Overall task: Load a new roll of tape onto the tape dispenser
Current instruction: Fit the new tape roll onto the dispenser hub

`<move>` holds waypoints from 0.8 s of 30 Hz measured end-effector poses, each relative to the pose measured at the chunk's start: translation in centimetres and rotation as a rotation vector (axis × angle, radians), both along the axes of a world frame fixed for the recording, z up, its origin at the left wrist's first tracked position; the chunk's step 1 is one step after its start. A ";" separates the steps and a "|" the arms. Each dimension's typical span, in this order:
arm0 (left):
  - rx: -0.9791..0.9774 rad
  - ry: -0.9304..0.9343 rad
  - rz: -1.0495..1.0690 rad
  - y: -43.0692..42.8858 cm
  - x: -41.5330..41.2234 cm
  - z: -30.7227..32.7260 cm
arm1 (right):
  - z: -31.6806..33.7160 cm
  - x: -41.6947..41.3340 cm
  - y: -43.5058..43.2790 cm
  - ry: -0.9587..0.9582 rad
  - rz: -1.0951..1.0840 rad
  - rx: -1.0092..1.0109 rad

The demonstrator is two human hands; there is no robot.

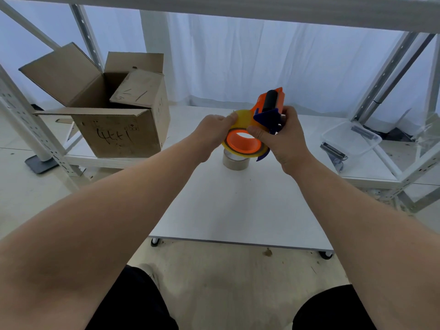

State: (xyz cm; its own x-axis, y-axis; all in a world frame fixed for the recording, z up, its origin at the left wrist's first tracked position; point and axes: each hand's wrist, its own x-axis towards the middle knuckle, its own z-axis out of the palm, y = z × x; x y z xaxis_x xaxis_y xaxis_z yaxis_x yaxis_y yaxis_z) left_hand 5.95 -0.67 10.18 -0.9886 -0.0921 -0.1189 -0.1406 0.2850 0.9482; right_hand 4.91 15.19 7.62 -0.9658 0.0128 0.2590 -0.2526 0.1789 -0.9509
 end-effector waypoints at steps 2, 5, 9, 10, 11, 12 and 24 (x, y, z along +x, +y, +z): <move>-0.118 0.083 -0.024 0.2 0.2 -0.2 | -0.2 0.0 -0.1 0.007 -0.025 0.035; -0.202 0.177 -0.030 0.1 0.4 -0.2 | -0.2 0.0 -0.2 0.018 -0.047 0.082; -0.262 0.252 -0.055 0.0 0.7 -0.1 | -0.2 0.0 0.0 0.031 -0.065 0.118; -0.270 0.261 -0.060 0.0 0.7 -0.1 | -0.2 0.0 0.0 0.030 -0.068 0.120; -0.280 0.267 -0.066 0.0 0.7 -0.1 | -0.2 0.0 0.1 0.027 -0.069 0.123; -0.292 0.275 -0.069 0.0 0.7 -0.2 | -0.2 0.0 0.1 0.023 -0.070 0.126; -0.126 0.096 -0.331 -2.4 0.1 -0.9 | 0.1 -0.1 1.1 -0.172 0.036 -0.064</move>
